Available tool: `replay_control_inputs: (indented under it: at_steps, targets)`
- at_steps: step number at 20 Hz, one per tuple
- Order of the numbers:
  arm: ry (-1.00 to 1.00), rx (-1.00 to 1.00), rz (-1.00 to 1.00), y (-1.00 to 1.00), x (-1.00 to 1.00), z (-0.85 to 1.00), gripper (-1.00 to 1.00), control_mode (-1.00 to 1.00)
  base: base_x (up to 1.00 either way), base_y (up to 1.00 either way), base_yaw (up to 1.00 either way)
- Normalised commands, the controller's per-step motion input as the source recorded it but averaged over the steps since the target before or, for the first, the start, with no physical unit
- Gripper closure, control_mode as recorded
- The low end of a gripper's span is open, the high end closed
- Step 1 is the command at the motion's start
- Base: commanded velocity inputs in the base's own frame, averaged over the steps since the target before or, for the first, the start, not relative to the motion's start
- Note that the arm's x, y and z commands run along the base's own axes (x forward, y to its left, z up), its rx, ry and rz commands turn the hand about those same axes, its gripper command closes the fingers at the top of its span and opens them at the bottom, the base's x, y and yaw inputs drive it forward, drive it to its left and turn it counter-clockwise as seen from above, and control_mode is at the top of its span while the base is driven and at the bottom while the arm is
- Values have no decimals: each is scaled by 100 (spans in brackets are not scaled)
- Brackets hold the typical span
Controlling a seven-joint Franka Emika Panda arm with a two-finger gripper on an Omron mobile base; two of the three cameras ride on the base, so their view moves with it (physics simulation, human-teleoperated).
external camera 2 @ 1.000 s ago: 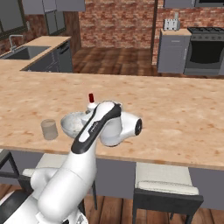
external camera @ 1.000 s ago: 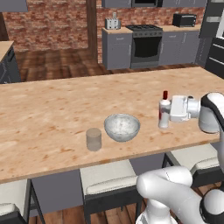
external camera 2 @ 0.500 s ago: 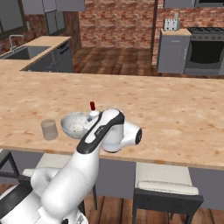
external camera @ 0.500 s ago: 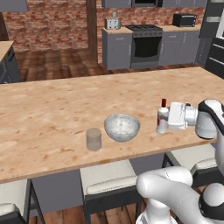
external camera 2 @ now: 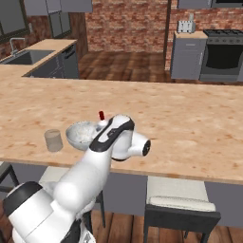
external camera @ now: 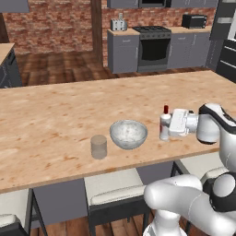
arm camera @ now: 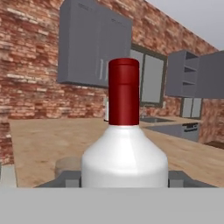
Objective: There is a bowl on the dining counter. Grab a lemon wedge from the fridge and place it in the bowl. Then get the liquor bottle and glass cup from the cabinet and place them next to the bowl.
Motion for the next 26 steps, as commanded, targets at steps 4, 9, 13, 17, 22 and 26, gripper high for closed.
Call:
replay_control_inputs:
  at_steps: [4,9,13,17,22,26]
  targets:
    - [4,0,-3,0,43,-21,100,-100,0,0,0]
    - [3,0,-2,0,38,-26,100,-100,0,0,0]
    - [2,0,-2,0,32,-23,100,-100,0,0,0]
    - [3,0,-2,0,31,-20,100,-100,0,0,0]
    - [4,0,-2,0,28,-15,100,-100,0,0,0]
    - [1,0,-2,0,15,-16,100,-100,0,0,0]
